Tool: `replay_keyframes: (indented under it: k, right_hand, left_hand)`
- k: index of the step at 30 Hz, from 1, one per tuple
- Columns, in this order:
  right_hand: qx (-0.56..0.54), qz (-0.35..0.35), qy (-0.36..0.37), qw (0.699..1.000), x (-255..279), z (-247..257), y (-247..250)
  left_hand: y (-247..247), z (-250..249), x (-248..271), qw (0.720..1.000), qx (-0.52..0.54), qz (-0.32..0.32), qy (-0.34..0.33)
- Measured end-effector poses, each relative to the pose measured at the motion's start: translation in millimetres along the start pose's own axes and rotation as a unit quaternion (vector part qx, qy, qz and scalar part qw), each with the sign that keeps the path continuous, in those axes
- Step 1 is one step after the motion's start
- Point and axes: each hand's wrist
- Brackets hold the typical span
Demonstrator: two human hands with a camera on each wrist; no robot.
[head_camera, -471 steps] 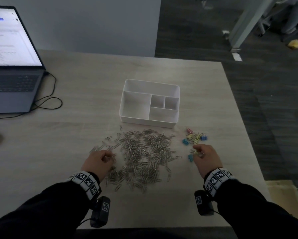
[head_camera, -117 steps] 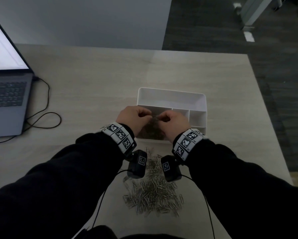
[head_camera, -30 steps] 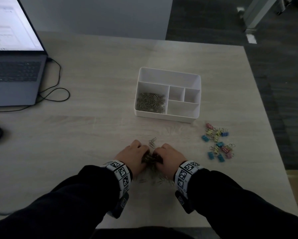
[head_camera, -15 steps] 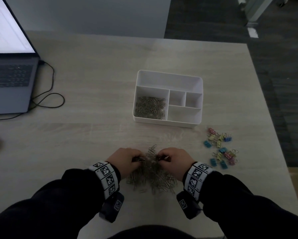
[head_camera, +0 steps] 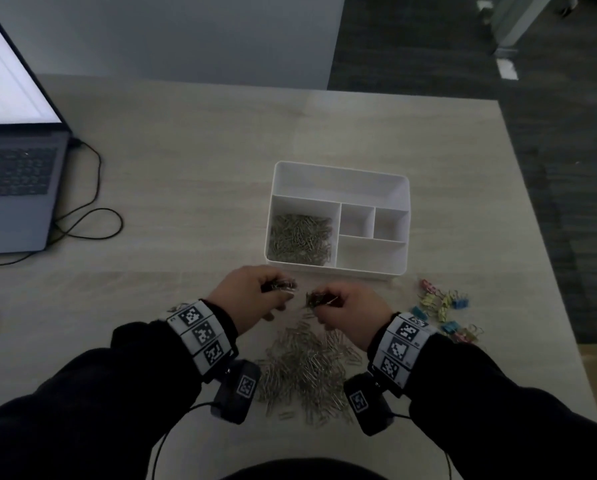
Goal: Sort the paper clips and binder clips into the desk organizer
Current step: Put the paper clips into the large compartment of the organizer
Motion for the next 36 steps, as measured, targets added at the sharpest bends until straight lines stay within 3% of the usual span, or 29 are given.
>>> replay_keyframes:
  k: [7, 14, 21, 26, 32, 36]
  right_hand:
    - [-0.096, -0.067, 0.001, 0.993, -38, 31, 17]
    - [-0.050, -0.105, -0.010, 0.993, -71, 30, 24]
    - [-0.020, -0.127, -0.021, 0.992, -69, 25, 25]
    - [0.000, -0.121, 0.023, 0.992, -50, 30, 27]
    - [0.078, -0.117, 0.067, 0.988, -18, 25, 24]
    - [0.175, -0.018, 0.055, 0.983, 0, 11, 4]
  left_hand:
    - [21, -32, -35, 0.993, 0.089, -0.075, 0.016]
    - [24, -50, -63, 0.994, 0.027, -0.108, 0.001]
    - [19, -45, -67, 0.986, 0.116, -0.108, 0.046]
    - [21, -38, -52, 0.985, 0.126, -0.109, 0.035]
    - [24, -15, -14, 0.992, 0.036, -0.108, 0.051]
    - [16, 21, 4, 0.990, -0.039, -0.108, 0.078]
Point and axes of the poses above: each hand's wrist, its own x-axis away from the middle knuckle, its own y-axis out of the back of the hand, z = x × y, and after that the axes turned 6 degrees about y, right-handed
